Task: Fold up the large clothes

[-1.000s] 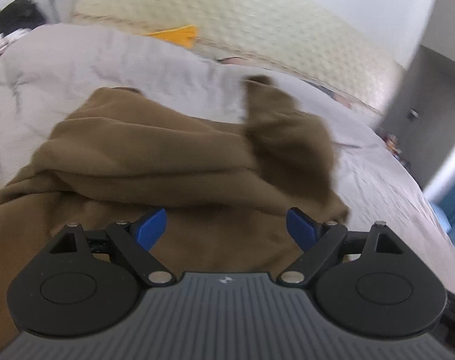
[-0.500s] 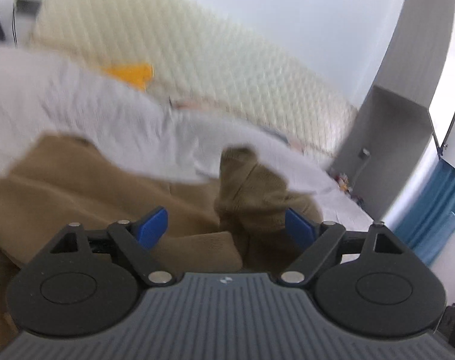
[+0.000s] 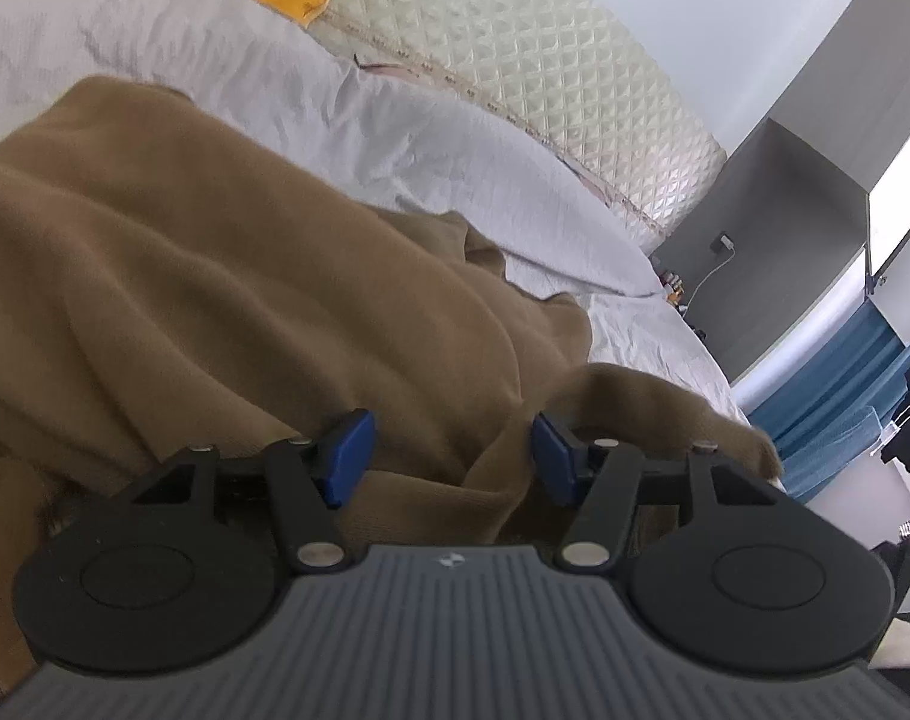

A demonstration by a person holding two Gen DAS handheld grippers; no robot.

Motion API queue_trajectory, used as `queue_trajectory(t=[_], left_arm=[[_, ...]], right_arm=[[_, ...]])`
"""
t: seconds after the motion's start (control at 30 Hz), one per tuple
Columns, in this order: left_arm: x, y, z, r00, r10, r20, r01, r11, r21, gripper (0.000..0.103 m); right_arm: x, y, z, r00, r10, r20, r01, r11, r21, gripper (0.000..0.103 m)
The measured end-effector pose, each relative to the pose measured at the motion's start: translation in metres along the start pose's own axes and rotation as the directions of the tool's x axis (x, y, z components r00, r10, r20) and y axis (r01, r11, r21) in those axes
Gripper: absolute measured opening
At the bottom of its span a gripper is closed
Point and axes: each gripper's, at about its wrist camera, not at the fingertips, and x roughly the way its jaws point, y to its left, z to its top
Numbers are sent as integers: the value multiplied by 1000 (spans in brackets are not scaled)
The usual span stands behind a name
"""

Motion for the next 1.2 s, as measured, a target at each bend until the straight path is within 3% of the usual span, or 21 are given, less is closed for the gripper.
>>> queue_trajectory(t=[0.17, 0.33, 0.43, 0.63, 0.73, 0.87, 0.93, 0.97, 1.07, 1.13, 1.2], left_arm=[[-4, -14, -15, 998, 46, -34, -44, 996, 81, 64], [-11, -23, -31, 993, 77, -90, -63, 987, 147, 64], [-19, -25, -44, 982, 139, -127, -107, 967, 232, 64], [-33, -23, -52, 976, 156, -151, -118, 965, 236, 64], [-39, -25, -51, 984, 116, -135, -84, 971, 224, 66], [-52, -30, -49, 995, -16, -99, 34, 982, 184, 66], [-59, -32, -47, 993, -91, -74, 102, 981, 163, 67], [-62, -33, -47, 990, -125, -58, 132, 979, 152, 67], [-54, -35, -48, 982, -182, -49, 186, 978, 96, 67], [-43, -38, -50, 983, -175, -48, 179, 978, 104, 67], [-31, -38, -52, 992, -99, -71, 107, 987, 119, 66]], right_arm=[[-14, -8, 8, 998, -37, 58, 34, 998, 48, 74], [-24, -13, 16, 996, -14, 86, 8, 997, 78, 74], [-26, -22, 17, 996, 32, 80, -45, 986, 159, 74], [-19, -24, 21, 982, 186, 37, -189, 954, 232, 76], [-8, -8, 14, 964, 260, -47, -246, 949, 199, 76], [2, 11, 0, 963, 224, -152, -209, 971, 113, 75], [4, 14, -5, 956, 229, -183, -213, 972, 102, 74], [6, 15, -8, 951, 232, -204, -215, 971, 101, 67], [7, 20, -15, 943, 243, -226, -228, 969, 89, 64], [7, 19, -14, 941, 255, -223, -236, 966, 108, 57], [6, 16, -13, 937, 263, -230, -237, 962, 137, 42]])
